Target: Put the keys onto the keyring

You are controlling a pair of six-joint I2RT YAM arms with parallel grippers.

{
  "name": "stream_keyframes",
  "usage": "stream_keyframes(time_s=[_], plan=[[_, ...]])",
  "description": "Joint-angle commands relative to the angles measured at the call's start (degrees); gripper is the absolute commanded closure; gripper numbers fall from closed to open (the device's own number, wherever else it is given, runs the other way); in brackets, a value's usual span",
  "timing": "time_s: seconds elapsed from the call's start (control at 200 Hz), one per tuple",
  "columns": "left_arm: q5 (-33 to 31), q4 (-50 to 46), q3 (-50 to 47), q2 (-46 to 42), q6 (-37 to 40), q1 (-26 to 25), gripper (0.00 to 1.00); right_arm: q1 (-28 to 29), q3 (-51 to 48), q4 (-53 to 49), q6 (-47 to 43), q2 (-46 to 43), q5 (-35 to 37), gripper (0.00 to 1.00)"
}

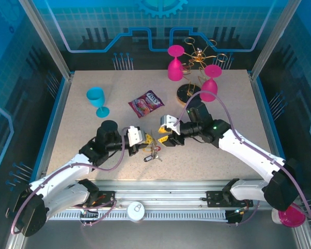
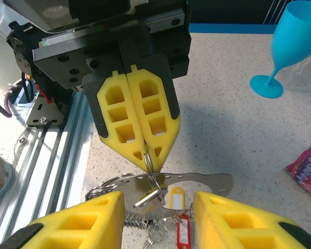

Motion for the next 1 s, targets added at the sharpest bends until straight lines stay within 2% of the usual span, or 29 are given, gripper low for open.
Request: stream_keyframes(time_s=[0.0,0.13,0.305,0.445,0.58,0.791,0.996], plan=[[3.6,6.1,-0.8,-1.6,-1.2,0.0,1.0,-0.3,-0.9,5.0,3.5,1.2,-3.6,0.61],[4.6,7.3,-1.4,-1.9,-1.1,0.0,1.0,-0.2,-0.2,4.3,3.7,2.7,-5.2,0.66],[4.7,7.7,-1.6,-2.2,-1.1,0.0,1.0,-0.2,0.2,3.4,3.4,3.4,-6.0,0.8],[4.7,7.9,-1.7,-2.1,-1.1,-0.1,1.0,-0.3,0.5,1.9,2.8,3.6,-6.8,0.84],[4.7,8.3,-1.8,-2.1,-1.2,0.0,1.0,-0.5,1.1,0.9,2.9,4.0,-7.9,1.0],[5.2,9.6,-2.0,-2.7,-1.7,-0.1,1.0,-0.9,1.6,0.1,3.4,4.6,-5.9,1.0],[7.0,16.1,-2.1,-2.6,-5.8,-0.1,1.0,-0.2,3.1,0.1,4.9,8.5,-6.3,1.0]])
